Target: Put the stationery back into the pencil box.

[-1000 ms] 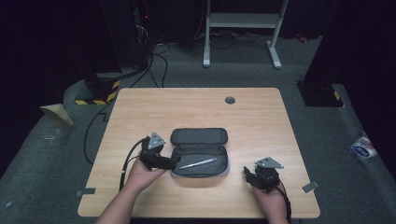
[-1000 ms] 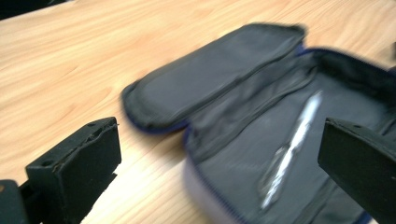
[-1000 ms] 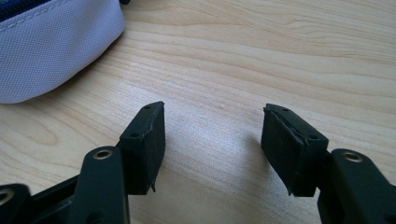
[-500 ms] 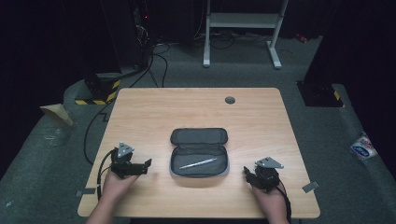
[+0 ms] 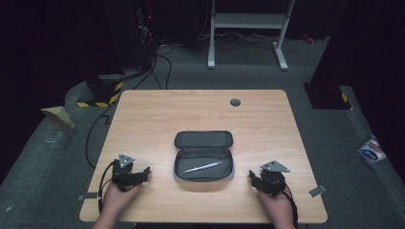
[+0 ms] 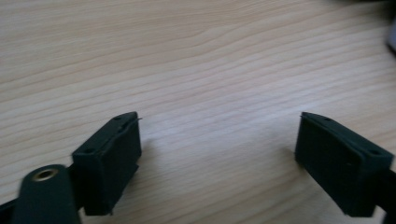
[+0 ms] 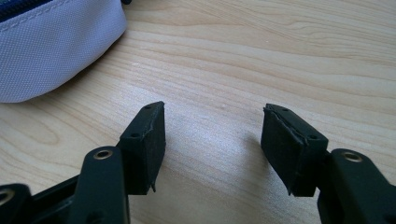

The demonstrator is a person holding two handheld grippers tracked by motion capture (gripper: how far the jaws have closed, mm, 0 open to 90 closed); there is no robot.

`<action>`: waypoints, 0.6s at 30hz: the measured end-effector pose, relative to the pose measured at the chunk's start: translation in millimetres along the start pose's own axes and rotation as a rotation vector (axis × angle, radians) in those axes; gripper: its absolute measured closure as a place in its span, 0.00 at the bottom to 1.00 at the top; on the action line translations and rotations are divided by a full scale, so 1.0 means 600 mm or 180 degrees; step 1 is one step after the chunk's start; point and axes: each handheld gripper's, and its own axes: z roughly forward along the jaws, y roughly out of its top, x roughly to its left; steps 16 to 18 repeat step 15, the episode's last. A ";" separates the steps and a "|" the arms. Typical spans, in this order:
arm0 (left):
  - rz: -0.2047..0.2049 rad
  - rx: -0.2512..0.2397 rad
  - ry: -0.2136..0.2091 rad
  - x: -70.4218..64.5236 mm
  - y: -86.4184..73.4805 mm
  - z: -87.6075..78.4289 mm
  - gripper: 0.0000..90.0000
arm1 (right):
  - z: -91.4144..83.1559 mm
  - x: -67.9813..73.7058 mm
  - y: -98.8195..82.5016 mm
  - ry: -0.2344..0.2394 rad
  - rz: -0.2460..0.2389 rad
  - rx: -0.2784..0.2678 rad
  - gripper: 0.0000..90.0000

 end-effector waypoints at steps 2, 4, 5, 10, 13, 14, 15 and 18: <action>0.0035 -0.0002 -0.0034 0.000 0.000 0.000 0.17 | 0.000 0.000 0.000 0.0004 0.0018 0.0003 0.44; 0.0044 0.0000 -0.0036 0.001 0.000 0.000 0.16 | 0.001 0.000 0.001 0.0008 0.0020 0.0004 0.44; 0.0044 -0.0001 -0.0035 0.001 0.000 0.000 0.16 | 0.001 0.000 0.001 0.0008 0.0021 0.0004 0.44; 0.0027 -0.0005 -0.0056 0.002 0.002 0.002 0.17 | 0.001 -0.001 0.001 0.0024 0.0049 0.0013 0.44; 0.0034 -0.0002 -0.0055 0.003 0.002 0.002 0.17 | 0.001 -0.002 0.001 0.0036 0.0062 0.0019 0.44; 0.0034 -0.0003 -0.0054 0.003 0.002 0.002 0.17 | 0.001 -0.002 0.001 0.0039 0.0060 0.0019 0.44; 0.0034 -0.0003 -0.0054 0.003 0.002 0.002 0.17 | 0.001 -0.002 0.001 0.0036 0.0059 0.0019 0.44; 0.0034 -0.0003 -0.0054 0.003 0.002 0.002 0.17 | 0.001 -0.002 0.001 0.0036 0.0059 0.0019 0.44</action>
